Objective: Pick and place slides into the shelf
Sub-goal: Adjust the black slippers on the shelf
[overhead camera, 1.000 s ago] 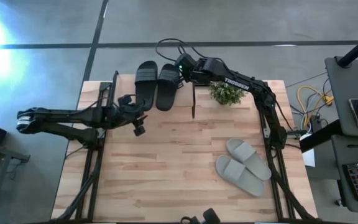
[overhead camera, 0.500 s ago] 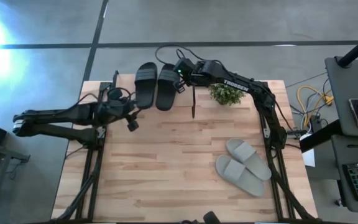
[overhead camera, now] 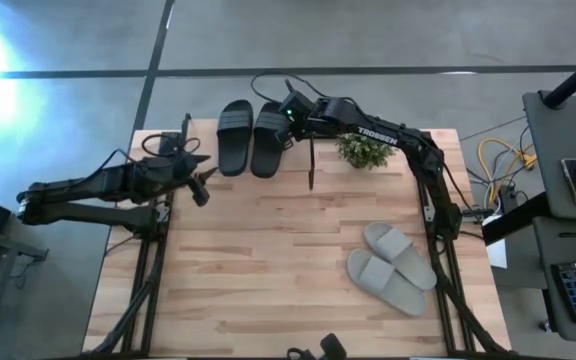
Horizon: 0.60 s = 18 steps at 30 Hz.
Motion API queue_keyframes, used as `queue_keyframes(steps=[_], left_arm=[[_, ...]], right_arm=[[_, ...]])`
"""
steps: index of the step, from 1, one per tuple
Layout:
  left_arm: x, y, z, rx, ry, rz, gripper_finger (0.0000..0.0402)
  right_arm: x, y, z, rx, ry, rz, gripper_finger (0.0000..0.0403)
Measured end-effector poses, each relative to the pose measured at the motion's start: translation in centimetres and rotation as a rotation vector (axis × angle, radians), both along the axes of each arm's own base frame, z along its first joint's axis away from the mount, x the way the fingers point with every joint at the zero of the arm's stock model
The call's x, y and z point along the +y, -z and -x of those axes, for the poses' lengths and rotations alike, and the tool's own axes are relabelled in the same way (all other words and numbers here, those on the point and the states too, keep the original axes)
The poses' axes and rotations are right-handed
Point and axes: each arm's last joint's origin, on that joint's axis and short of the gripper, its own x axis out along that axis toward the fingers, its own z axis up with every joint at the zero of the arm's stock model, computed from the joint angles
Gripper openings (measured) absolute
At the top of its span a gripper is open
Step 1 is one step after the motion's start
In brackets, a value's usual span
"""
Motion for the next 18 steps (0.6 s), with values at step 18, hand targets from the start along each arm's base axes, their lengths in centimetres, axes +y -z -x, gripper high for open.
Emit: queue_keyframes(steps=[18], left_arm=[[0.06, 0.33, -0.58, 0.029, 0.001, 0.004, 0.0159]], right_arm=[[-0.09, 0.19, -0.27, 0.013, 0.066, 0.126, 0.0008]])
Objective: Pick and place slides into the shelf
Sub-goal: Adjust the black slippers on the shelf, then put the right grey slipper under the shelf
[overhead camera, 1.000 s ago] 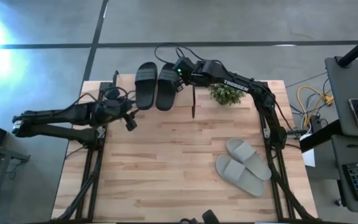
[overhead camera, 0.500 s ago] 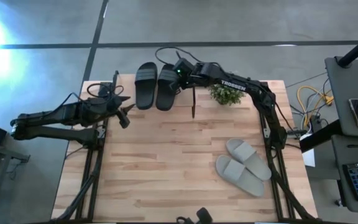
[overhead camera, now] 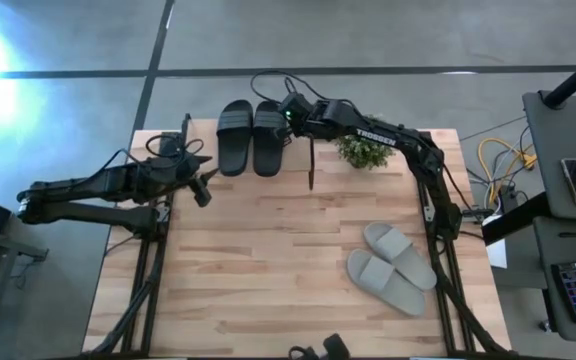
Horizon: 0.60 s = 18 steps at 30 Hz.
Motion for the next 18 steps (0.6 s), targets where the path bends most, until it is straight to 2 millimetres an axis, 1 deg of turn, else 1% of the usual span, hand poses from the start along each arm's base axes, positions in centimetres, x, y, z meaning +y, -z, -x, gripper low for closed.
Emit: queue_keyframes(steps=[3, 5, 7, 9, 12, 15, 18], left_arm=[[0.0, 0.0, -0.1, 0.002, 0.017, 0.009, 0.0159], [-0.1, 0.0, -0.1, -0.001, 0.039, 0.021, 0.0159], [-0.2, 0.1, -0.2, -0.006, 0.063, 0.038, 0.0159], [-0.2, 0.1, -0.2, -0.031, 0.073, 0.080, 0.0159], [-0.3, 0.1, -0.3, -0.073, 0.082, 0.157, 0.0159], [-0.4, 0.3, -0.6, -0.081, 0.100, 0.208, 0.0159], [-0.4, 0.5, -1.0, -0.074, 0.110, 0.240, 0.0159]], right_arm=[[1.6, -1.2, 0.9, 0.087, -0.017, -0.023, 0.0008], [3.4, -2.3, 1.8, 0.161, -0.048, -0.052, 0.0008], [5.5, -3.3, 3.0, 0.228, -0.081, -0.107, 0.0008], [7.6, -4.5, 4.6, 0.253, -0.112, -0.218, 0.0009], [10.4, -5.7, 6.9, 0.249, -0.087, -0.409, 0.0008], [13.2, -6.3, 8.6, 0.193, 0.001, -0.466, 0.0008], [16.5, -6.4, 10.8, 0.157, 0.079, -0.525, 0.0008]])
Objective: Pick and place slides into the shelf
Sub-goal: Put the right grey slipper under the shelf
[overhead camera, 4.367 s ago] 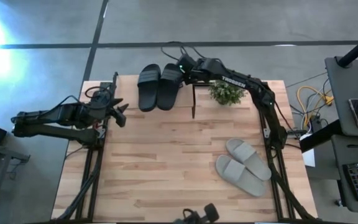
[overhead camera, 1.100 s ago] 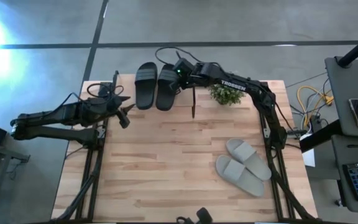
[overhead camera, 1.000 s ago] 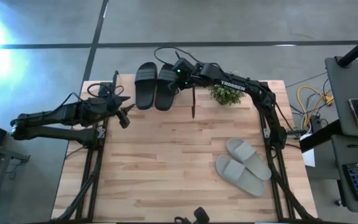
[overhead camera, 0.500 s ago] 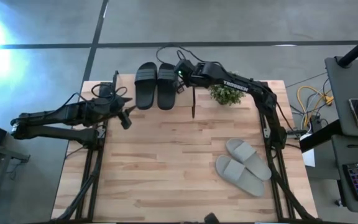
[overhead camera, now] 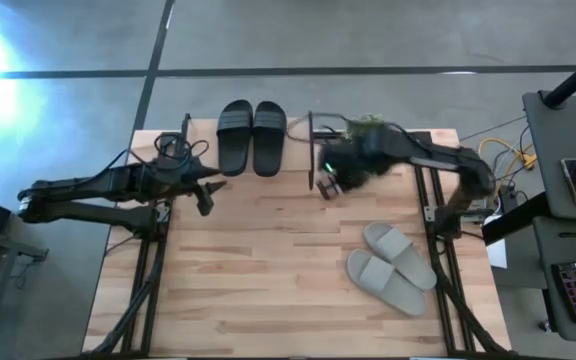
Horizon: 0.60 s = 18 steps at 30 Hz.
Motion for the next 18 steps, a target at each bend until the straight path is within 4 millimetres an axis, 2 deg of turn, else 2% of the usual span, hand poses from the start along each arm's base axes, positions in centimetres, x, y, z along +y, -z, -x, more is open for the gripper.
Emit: queue_keyframes(steps=[4, 8, 12, 15, 18], left_arm=[[0.1, 0.4, -0.6, 0.028, 0.004, 0.007, 0.0159], [0.1, 0.7, -1.2, 0.057, 0.004, 0.011, 0.0159], [0.1, 0.9, -1.5, 0.060, 0.011, 0.041, 0.0159], [0.2, 1.0, -1.5, 0.041, 0.019, 0.108, 0.0159], [0.4, 1.0, -1.6, 0.029, 0.028, 0.150, 0.0159]], right_arm=[[4.9, 1.4, 3.3, 0.031, 0.127, -0.041, 0.0009], [9.8, 3.8, 7.1, 0.060, 0.334, -0.057, 0.0011], [14.4, 6.8, 10.5, 0.037, 0.540, -0.085, 0.0031], [16.3, 9.1, 12.1, 0.105, 0.544, -0.152, 0.0062], [16.5, 11.7, 12.4, 0.162, 0.561, -0.110, 0.0100]])
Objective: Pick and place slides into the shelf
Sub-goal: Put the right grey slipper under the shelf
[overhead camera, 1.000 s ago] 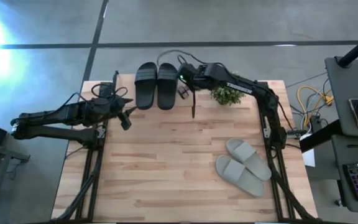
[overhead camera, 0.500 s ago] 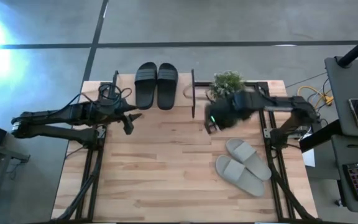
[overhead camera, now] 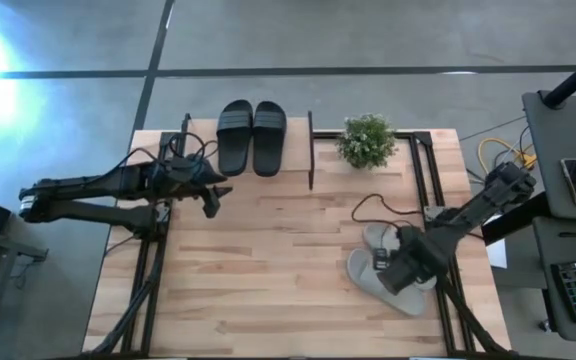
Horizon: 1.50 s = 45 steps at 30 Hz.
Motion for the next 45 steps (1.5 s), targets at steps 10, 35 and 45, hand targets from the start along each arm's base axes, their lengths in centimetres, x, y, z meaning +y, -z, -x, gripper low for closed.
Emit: queue_keyframes(steps=[10, 35, 45], left_arm=[[0.1, -0.7, 0.6, -0.052, -0.008, 0.044, 0.0159], [0.1, -0.4, 0.2, -0.020, 0.011, 0.013, 0.0159], [0.1, -0.6, 0.4, -0.031, 0.011, 0.011, 0.0159]], right_arm=[[-1.8, 4.8, 0.1, -0.044, 0.048, 0.069, 0.0179], [-4.9, 7.8, -0.7, -0.206, 0.083, 0.358, 0.0077], [-5.3, 7.4, -1.9, -0.348, 0.086, 0.453, 0.0010]])
